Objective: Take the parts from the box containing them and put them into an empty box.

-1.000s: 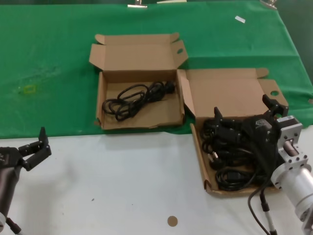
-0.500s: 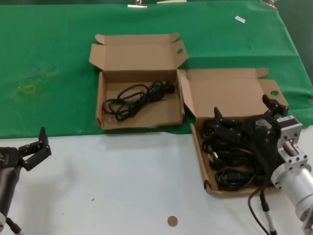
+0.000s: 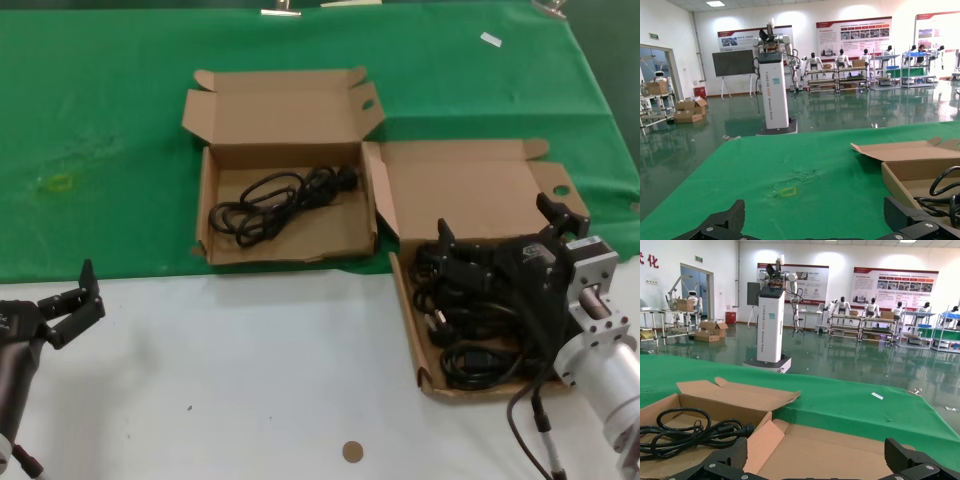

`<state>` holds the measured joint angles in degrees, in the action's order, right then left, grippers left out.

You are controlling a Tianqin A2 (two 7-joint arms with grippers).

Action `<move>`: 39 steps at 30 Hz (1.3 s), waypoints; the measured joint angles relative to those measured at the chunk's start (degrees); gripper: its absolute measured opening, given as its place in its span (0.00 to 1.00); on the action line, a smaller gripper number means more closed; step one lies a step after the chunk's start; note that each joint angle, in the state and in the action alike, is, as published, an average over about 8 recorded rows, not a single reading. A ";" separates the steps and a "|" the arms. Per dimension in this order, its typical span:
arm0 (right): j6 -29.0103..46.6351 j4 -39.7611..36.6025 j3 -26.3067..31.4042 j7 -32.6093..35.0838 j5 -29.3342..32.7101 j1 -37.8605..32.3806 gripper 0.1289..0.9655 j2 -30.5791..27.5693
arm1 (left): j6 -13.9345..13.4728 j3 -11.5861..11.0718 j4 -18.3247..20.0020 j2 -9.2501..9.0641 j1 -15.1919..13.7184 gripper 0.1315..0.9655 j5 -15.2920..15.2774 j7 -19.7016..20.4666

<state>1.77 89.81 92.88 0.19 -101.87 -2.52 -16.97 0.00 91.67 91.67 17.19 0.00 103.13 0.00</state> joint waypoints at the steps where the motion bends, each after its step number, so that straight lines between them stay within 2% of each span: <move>1: 0.00 0.00 0.00 0.00 0.00 0.00 1.00 0.00 | 0.00 0.00 0.00 0.00 0.00 1.00 0.00 0.00; 39: 0.00 0.00 0.00 0.00 0.00 0.00 1.00 0.00 | 0.00 0.00 0.00 0.00 0.00 1.00 0.00 0.00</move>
<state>1.77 89.81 92.88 0.19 -101.87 -2.52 -16.97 0.00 91.67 91.67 17.19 0.00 103.13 0.00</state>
